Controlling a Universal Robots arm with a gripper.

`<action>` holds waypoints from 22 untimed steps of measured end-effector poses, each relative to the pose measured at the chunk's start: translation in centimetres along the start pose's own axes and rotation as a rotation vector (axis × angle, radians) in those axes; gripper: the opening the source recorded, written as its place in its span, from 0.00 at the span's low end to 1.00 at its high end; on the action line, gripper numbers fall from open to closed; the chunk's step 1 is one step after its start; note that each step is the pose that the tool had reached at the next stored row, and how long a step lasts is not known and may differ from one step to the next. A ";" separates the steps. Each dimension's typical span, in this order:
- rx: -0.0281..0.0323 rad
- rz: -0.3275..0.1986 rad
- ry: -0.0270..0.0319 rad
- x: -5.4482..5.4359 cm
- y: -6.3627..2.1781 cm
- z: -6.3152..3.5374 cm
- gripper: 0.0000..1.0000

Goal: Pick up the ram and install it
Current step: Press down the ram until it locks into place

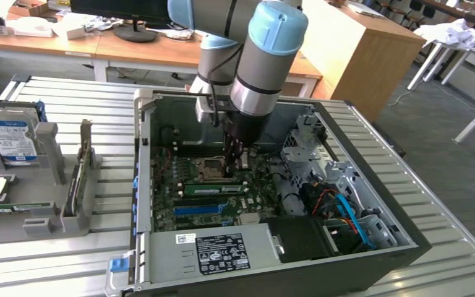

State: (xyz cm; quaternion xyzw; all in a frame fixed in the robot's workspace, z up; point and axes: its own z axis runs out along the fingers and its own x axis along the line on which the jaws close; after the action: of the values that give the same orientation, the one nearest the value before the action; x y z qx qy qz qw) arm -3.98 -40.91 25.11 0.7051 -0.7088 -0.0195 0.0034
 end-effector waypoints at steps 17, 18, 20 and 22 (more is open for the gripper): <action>-0.0001 0.000 0.0001 0.0 3.56 0.14 0.11; -0.0001 0.000 0.0001 0.0 3.75 0.15 0.11; 0.0000 0.000 0.0000 0.0 3.95 0.17 0.11; -0.0002 0.000 0.0002 0.0 3.97 0.16 0.11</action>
State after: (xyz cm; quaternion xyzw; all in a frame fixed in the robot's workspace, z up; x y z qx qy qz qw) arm -7.94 -40.85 25.08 0.7051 -0.7088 -0.0195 0.0035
